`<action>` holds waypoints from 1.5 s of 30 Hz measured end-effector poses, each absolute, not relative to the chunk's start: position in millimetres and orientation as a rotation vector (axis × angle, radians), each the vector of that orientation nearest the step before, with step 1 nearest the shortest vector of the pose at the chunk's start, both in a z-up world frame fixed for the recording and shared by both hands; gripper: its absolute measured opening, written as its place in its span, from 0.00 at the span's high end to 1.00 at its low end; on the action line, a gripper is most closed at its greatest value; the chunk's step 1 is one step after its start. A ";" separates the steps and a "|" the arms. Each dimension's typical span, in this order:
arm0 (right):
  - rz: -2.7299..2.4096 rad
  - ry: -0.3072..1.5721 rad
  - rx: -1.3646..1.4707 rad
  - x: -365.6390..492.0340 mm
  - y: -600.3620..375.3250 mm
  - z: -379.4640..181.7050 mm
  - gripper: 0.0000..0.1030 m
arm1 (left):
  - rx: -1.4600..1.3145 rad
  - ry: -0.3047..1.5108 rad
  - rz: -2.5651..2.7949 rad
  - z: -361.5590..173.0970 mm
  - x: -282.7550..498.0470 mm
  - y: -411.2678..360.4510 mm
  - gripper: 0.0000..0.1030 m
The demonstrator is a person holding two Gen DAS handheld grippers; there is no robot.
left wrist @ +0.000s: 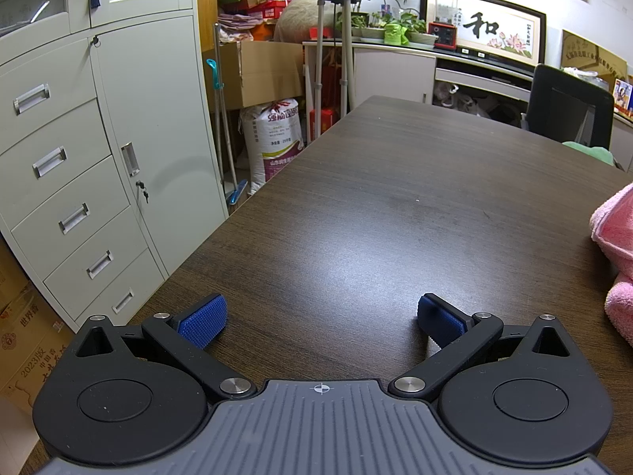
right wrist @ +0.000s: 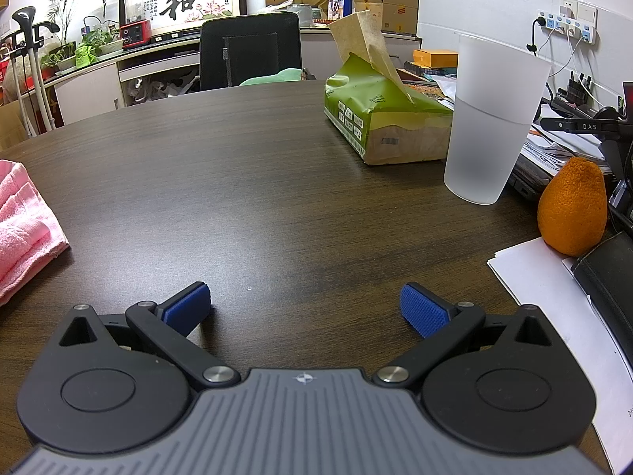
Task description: Fold towel
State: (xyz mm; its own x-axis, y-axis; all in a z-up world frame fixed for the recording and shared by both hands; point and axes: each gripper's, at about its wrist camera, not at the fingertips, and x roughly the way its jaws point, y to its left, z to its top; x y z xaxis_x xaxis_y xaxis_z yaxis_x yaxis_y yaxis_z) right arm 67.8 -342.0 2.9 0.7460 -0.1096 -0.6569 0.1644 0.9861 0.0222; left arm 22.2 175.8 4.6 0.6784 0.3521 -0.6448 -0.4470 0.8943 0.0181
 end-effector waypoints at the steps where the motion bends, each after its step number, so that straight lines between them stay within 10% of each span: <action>1: -0.150 0.713 0.080 67.7 -342.0 2.9 0.00 | -0.145 0.692 0.451 4.6 22.2 175.6 0.00; 45: -0.212 0.718 0.109 67.9 -335.8 4.3 0.00 | -0.146 0.692 0.451 4.5 22.2 175.1 0.00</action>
